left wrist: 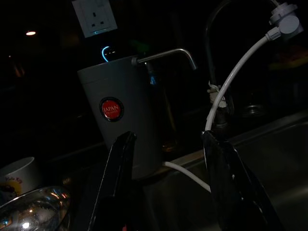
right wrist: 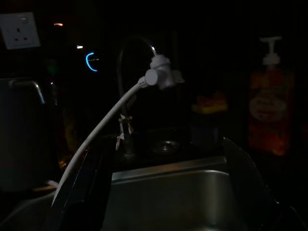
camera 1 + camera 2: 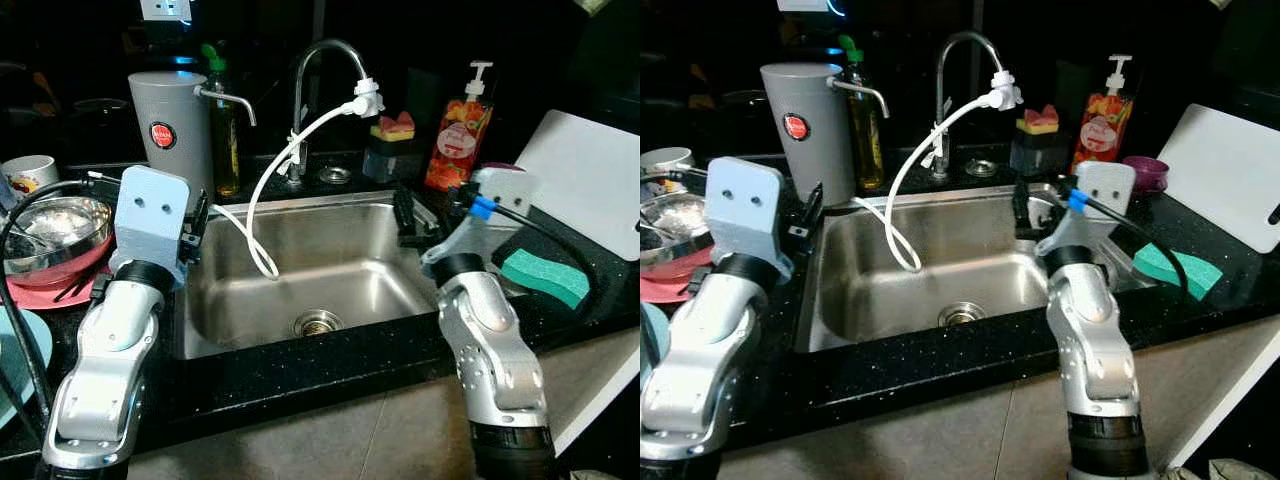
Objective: Kitchen organization
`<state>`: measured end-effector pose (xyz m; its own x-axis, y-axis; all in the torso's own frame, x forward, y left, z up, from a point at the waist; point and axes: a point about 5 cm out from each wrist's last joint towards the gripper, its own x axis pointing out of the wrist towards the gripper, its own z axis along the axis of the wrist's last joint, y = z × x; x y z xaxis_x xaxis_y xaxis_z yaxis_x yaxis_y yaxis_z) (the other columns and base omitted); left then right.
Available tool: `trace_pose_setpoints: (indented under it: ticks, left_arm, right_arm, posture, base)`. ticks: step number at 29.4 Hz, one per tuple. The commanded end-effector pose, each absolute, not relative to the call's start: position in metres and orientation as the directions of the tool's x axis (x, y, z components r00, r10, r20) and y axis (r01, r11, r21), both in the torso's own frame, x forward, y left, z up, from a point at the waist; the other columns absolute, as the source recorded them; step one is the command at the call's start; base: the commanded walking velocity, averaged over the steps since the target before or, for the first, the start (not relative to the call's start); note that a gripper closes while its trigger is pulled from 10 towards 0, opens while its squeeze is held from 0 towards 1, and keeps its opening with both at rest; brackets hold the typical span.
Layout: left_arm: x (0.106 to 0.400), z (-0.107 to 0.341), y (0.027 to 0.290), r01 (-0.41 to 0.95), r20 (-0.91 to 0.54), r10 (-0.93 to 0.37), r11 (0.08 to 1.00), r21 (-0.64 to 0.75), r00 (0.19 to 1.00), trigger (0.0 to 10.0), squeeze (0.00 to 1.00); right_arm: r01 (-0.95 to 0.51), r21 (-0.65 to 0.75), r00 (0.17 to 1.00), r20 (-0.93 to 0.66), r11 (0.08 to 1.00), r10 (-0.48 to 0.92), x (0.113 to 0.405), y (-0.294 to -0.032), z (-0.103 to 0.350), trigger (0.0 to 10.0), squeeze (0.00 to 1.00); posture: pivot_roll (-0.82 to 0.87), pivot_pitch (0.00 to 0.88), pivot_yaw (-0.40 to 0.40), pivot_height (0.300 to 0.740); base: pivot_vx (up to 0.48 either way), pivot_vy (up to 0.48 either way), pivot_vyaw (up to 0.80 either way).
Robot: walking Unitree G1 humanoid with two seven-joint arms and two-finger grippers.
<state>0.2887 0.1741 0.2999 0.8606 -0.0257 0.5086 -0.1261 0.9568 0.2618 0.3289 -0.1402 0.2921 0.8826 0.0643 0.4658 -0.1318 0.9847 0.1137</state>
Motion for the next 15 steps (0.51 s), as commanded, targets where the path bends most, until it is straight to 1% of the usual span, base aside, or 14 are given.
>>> trace_pose_setpoints:
  ticks: [1, 15]
  left_arm:
    - [0.2901, 0.2995, 0.1685, -0.109, 0.508, -0.042, 0.959, 0.263, 0.860, 10.0, 0.00]
    - [0.2935, 0.3016, 0.1660, -0.082, 0.507, -0.065, 0.961, 0.263, 0.860, 10.0, 0.00]
  right_arm:
    - [-0.121, 0.113, 0.885, 0.461, 0.986, 0.056, 0.3307, -0.1422, 0.2903, 10.0, 0.00]
    - [-0.097, 0.115, 0.892, 0.451, 0.989, 0.035, 0.3342, -0.1468, 0.2889, 10.0, 0.00]
  posture:
    - [0.09, 0.059, -0.076, 0.740]
    - [0.09, 0.052, -0.072, 0.740]
  base:
    - [0.000, 0.000, 0.00]
    - [0.000, 0.000, 0.00]
